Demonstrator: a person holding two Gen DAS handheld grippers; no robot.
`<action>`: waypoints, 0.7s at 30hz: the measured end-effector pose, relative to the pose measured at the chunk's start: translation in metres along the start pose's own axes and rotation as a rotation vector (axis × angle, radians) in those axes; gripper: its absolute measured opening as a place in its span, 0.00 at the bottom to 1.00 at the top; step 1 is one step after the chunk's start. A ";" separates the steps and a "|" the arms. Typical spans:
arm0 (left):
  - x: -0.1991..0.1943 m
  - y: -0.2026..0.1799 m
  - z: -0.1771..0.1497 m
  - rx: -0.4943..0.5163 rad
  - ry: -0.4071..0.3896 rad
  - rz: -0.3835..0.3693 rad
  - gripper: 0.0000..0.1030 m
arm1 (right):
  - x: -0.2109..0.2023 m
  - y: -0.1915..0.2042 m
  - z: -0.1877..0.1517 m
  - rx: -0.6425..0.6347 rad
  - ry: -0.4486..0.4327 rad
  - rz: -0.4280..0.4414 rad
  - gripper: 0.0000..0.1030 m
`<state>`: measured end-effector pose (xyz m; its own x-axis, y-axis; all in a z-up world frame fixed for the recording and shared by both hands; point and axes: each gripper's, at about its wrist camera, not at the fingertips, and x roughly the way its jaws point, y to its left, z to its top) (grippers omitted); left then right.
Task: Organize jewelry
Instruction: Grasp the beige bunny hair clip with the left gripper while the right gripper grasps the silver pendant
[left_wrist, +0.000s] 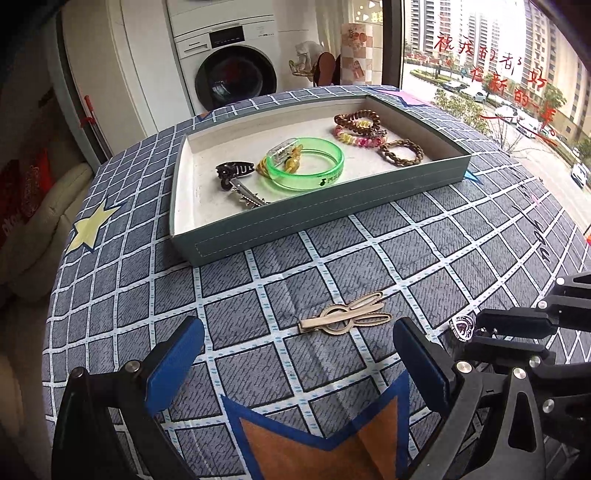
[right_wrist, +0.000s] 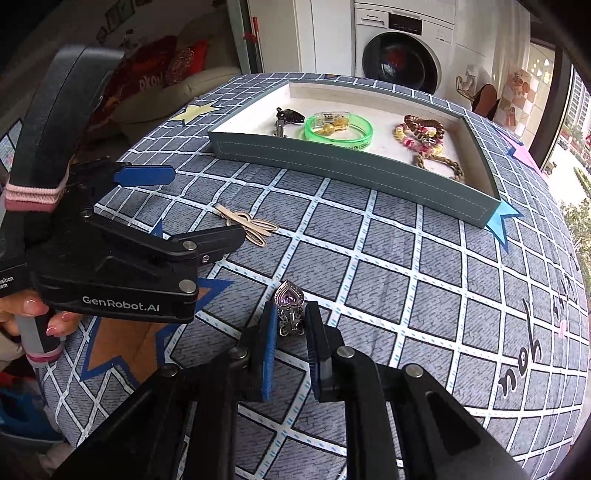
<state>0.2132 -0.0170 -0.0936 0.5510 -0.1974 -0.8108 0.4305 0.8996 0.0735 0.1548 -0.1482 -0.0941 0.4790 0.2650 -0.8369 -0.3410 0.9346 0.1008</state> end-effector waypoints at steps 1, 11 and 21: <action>0.002 -0.004 0.001 0.019 0.006 -0.005 1.00 | -0.002 -0.004 -0.001 0.014 0.001 0.003 0.16; 0.009 -0.006 0.011 0.023 0.035 -0.134 0.73 | -0.018 -0.031 -0.011 0.116 -0.005 0.028 0.16; -0.004 -0.017 0.001 0.030 0.037 -0.115 0.64 | -0.028 -0.043 -0.016 0.182 -0.025 0.053 0.16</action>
<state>0.2041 -0.0317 -0.0910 0.4699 -0.2835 -0.8359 0.5111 0.8595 -0.0042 0.1433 -0.1998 -0.0839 0.4849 0.3191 -0.8143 -0.2156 0.9459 0.2423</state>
